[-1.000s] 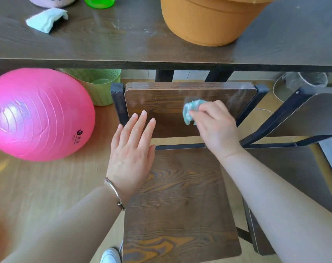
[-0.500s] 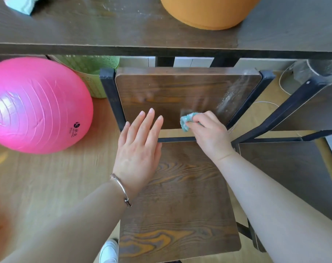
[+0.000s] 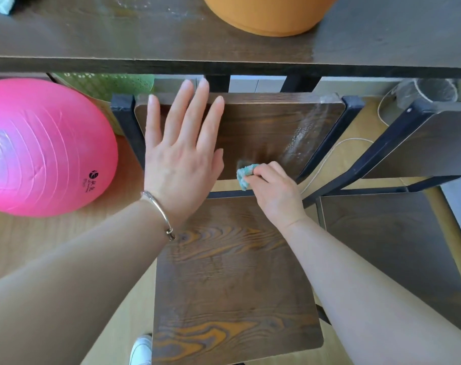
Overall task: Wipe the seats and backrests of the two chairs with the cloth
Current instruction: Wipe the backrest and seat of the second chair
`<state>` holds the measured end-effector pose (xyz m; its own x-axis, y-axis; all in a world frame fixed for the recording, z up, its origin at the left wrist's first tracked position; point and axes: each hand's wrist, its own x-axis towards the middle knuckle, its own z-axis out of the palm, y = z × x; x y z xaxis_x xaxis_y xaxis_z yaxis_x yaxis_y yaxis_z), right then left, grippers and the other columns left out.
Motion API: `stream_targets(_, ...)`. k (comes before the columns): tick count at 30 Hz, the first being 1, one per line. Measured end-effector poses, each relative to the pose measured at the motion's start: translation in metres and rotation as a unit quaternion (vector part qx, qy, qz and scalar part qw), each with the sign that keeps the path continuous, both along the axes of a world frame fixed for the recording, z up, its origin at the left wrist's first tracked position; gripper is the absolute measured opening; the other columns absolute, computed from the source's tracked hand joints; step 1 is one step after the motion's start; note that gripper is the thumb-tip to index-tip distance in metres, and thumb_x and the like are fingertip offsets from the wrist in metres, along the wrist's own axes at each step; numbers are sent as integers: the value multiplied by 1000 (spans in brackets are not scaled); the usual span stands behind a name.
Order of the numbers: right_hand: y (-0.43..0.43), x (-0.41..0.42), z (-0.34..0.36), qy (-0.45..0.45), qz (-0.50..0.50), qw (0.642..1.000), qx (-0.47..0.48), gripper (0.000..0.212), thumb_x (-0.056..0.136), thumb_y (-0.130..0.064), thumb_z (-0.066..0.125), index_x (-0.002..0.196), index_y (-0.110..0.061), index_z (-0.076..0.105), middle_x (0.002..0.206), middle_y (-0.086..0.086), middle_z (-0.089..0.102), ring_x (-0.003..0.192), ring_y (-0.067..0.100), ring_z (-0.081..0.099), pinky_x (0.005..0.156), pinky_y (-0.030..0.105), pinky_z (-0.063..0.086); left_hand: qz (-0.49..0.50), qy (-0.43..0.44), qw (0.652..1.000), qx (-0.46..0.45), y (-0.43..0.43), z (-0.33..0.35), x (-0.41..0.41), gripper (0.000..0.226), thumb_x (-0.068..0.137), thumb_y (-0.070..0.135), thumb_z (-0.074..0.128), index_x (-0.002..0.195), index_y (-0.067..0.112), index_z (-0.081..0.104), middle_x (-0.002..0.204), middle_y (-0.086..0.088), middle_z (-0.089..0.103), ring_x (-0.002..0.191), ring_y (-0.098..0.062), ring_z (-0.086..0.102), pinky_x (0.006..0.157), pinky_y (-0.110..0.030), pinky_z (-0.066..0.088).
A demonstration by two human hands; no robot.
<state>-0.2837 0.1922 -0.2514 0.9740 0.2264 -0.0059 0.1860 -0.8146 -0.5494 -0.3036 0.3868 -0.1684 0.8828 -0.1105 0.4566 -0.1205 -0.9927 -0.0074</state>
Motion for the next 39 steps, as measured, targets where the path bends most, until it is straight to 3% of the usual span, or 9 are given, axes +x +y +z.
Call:
stream_targets(7, -16, 16, 32, -127, -5, 992, 29, 27, 97, -35, 52, 101, -16, 71, 97, -5, 57, 89, 2, 46, 75, 31, 50, 6, 26, 999, 28, 0, 5, -6, 70, 87, 29, 56, 150, 13, 29, 158, -11, 27, 148, -30, 18, 116, -60, 13)
stream_targets(11, -42, 39, 83, -326, 88, 937, -92, 24, 97, -21, 57, 107, -5, 72, 103, 12, 65, 95, 25, 55, 70, 36, 54, 16, 42, 999, 19, -5, 8, -8, 71, 87, 32, 58, 150, 13, 30, 157, -11, 27, 147, -30, 18, 115, -61, 13)
stream_targets(14, -56, 49, 107, -385, 92, 914, -88, 18, 94, -12, 65, 108, -3, 72, 101, 16, 66, 93, 31, 57, 71, 35, 53, 18, 43, 999, 10, -13, 12, -6, 71, 87, 31, 58, 150, 14, 31, 157, -9, 29, 147, -28, 19, 115, -61, 12)
stream_targets(19, -62, 38, 64, -252, 116, 953, -123, 32, 99, -29, 48, 107, -8, 70, 104, 10, 62, 97, 18, 48, 70, 34, 52, -2, 40, 999, -19, -35, 14, -1, 66, 89, 28, 55, 149, 14, 33, 156, -7, 31, 148, -26, 19, 116, -60, 12)
stream_targets(23, -71, 22, 3, -147, 107, 976, -121, 12, 93, -21, 64, 102, -14, 69, 97, 1, 54, 84, 19, 55, 61, 35, 53, -4, 25, 999, -39, -46, 7, -3, 64, 89, 25, 55, 149, 14, 35, 158, -9, 28, 148, -27, 17, 116, -60, 13)
stream_targets(26, -75, 17, -17, -104, 138, 976, -132, 21, 84, -15, 75, 105, -13, 71, 100, 0, 59, 86, 19, 60, 64, 31, 56, -15, 25, 999, -42, -50, -1, -8, 66, 88, 23, 57, 149, 13, 34, 159, -11, 24, 149, -28, 14, 116, -60, 13)
stream_targets(29, -79, 18, -15, -124, 182, 962, -159, 38, 69, -13, 88, 104, -9, 74, 102, 4, 65, 89, 19, 63, 62, 29, 57, -22, 40, 998, -31, -54, -10, -14, 66, 88, 20, 56, 150, 13, 32, 159, -12, 22, 149, -28, 14, 115, -61, 15)
stream_targets(33, -76, 26, 22, -161, 101, 978, -80, 20, 95, -28, 58, 101, -15, 72, 99, -1, 62, 95, 15, 52, 77, 33, 51, -14, 93, 995, -31, -59, -15, -21, 73, 88, 24, 61, 151, 14, 27, 160, -11, 20, 150, -28, 11, 116, -61, 13)
stream_targets(39, -90, 57, 100, -332, 140, 925, -124, 20, 91, -13, 67, 109, -4, 71, 103, 14, 65, 95, 29, 56, 67, 37, 56, -7, 162, 985, -55, -64, -14, -28, 76, 88, 27, 60, 152, 16, 21, 160, -9, 20, 150, -27, 11, 117, -59, 15)
